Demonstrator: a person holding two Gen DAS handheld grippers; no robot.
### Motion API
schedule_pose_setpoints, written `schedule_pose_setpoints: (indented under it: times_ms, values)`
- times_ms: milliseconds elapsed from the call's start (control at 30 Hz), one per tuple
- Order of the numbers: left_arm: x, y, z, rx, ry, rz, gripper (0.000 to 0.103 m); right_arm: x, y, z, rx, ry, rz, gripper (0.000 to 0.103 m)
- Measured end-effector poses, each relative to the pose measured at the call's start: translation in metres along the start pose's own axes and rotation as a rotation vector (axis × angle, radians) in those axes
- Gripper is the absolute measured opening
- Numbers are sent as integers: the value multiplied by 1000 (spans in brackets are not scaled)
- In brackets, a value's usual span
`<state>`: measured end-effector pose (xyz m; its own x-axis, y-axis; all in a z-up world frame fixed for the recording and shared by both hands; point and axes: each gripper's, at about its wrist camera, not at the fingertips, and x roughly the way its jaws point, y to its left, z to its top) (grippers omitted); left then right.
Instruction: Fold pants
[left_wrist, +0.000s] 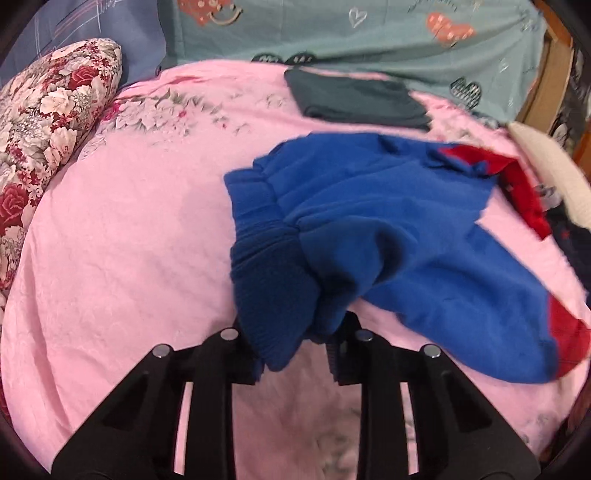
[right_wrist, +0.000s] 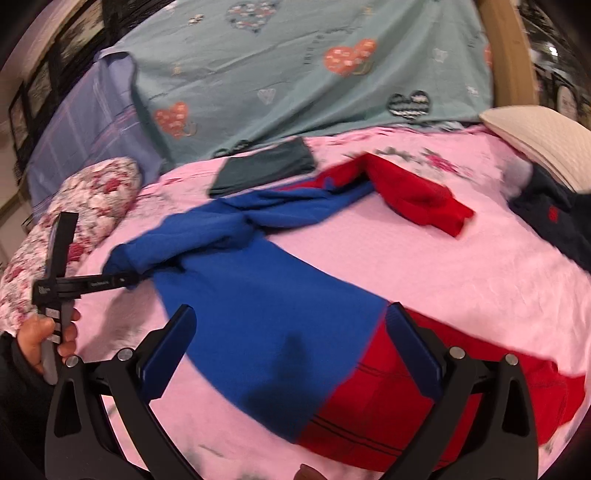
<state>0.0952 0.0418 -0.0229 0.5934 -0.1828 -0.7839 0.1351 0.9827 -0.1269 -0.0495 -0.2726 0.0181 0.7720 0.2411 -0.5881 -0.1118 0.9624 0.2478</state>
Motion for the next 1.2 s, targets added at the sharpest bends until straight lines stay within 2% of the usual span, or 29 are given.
schedule_pose_setpoints:
  times_ms: [133,167,233,267,333,400,467,533,600,633,700,733,767,800,900,1033,1133,1200]
  values:
    - [-38,5,-11,-18,-53,-92,21,-2,48,67,-114,9,143,102]
    - [-41,7,-14,-26,-45,-111,21,5,67,88,-163,32,177,102]
    - [-38,10,-21,-56,-1,-161,21,35,102,118,-232,142,236,102]
    - [-33,10,-24,-68,15,-168,21,61,125,134,-259,216,288,102]
    - [-24,14,-29,-95,34,-175,21,114,167,147,-320,377,338,102]
    - [-20,15,-33,-117,39,-188,21,174,214,142,-438,552,347,102]
    - [-18,16,-34,-115,39,-185,23,223,250,125,-556,624,263,102]
    - [-15,18,-36,-116,48,-187,26,257,265,105,-585,696,200,98]
    - [-9,21,-36,-120,54,-177,32,282,277,77,-620,789,173,82]
    - [-3,25,-36,-137,63,-175,32,292,280,63,-660,821,147,67]
    - [5,31,-34,-159,76,-191,32,289,283,51,-722,767,131,47]
    - [8,33,-33,-169,74,-200,31,287,280,56,-690,737,140,32]
    - [8,34,-32,-174,65,-210,27,284,272,66,-620,719,174,23]
    - [5,35,-31,-176,46,-219,23,280,266,77,-565,692,212,23]
    - [-18,42,-26,-188,-41,-228,20,251,259,115,-453,541,330,22]
    - [-78,68,-15,-235,-187,-217,20,222,305,159,-471,416,504,22]
    - [-123,94,-7,-273,-280,-99,20,216,348,183,-482,350,615,22]
    - [-131,121,-5,-344,-255,-9,24,229,382,186,-481,333,685,26]
